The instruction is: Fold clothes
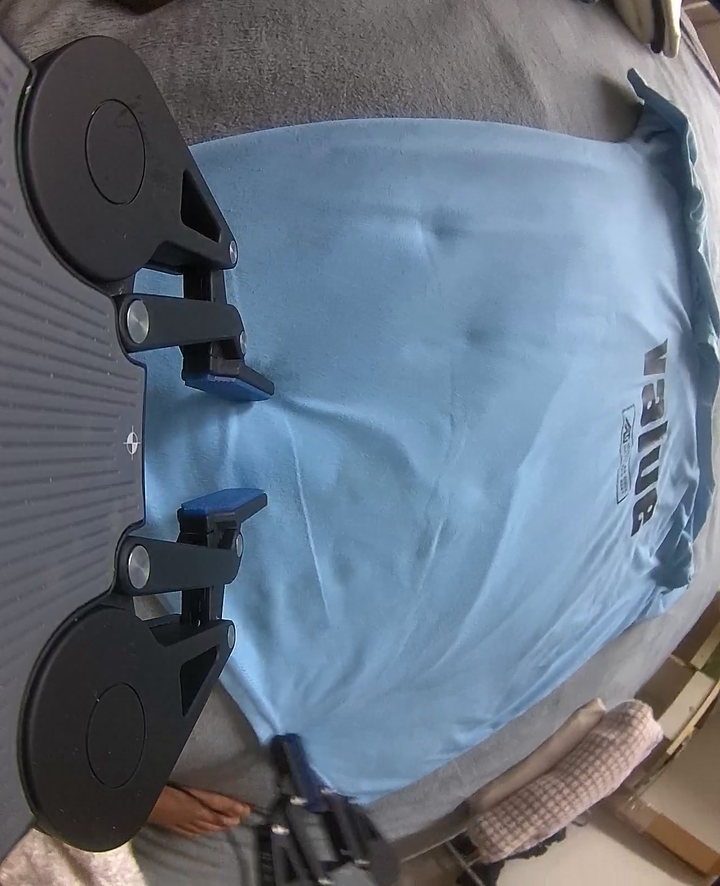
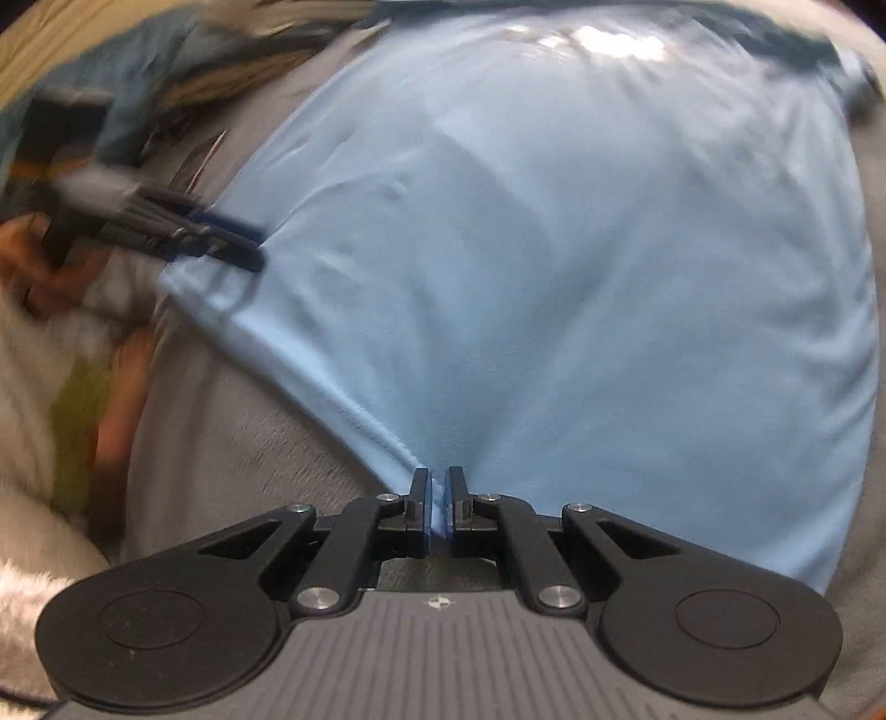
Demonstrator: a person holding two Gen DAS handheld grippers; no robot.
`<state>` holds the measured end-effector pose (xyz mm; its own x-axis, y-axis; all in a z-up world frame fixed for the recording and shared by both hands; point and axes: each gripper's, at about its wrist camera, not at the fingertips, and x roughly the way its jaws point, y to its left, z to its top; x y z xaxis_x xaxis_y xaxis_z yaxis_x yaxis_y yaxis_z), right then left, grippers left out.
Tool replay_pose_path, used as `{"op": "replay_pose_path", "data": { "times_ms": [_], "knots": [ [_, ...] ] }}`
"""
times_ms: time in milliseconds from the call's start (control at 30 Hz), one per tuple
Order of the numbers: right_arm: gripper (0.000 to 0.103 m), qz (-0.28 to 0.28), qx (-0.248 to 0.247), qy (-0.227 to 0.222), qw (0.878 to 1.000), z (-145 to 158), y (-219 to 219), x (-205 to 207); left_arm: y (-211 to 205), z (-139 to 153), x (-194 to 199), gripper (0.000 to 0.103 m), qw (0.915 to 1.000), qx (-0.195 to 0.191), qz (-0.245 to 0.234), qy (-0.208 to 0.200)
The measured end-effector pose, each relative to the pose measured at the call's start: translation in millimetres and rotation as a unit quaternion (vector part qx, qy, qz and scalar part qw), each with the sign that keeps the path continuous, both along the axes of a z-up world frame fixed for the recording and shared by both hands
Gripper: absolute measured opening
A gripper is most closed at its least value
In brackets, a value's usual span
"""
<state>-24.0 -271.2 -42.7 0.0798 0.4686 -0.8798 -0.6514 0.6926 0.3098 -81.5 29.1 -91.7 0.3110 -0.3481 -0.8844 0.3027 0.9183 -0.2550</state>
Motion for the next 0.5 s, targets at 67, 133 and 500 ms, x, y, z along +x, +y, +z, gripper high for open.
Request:
{"op": "replay_pose_path", "data": {
  "times_ms": [67,133,500],
  "knots": [
    [0.004,-0.019,0.02,-0.031,0.999,14.9,3.4,10.9,-1.7,0.2,-2.0,0.035,0.9999,0.004,-0.013,-0.001],
    [0.004,-0.052,0.056,-0.053,0.996,25.0,11.3,38.5,-1.7,0.1,-6.4,0.035,0.9997,0.007,-0.025,-0.002],
    [0.005,0.066,0.062,0.031,0.995,-14.6,87.1,12.0,38.3,-4.2,-19.2,0.035,0.9994,-0.018,0.0,0.028]
  ]
}}
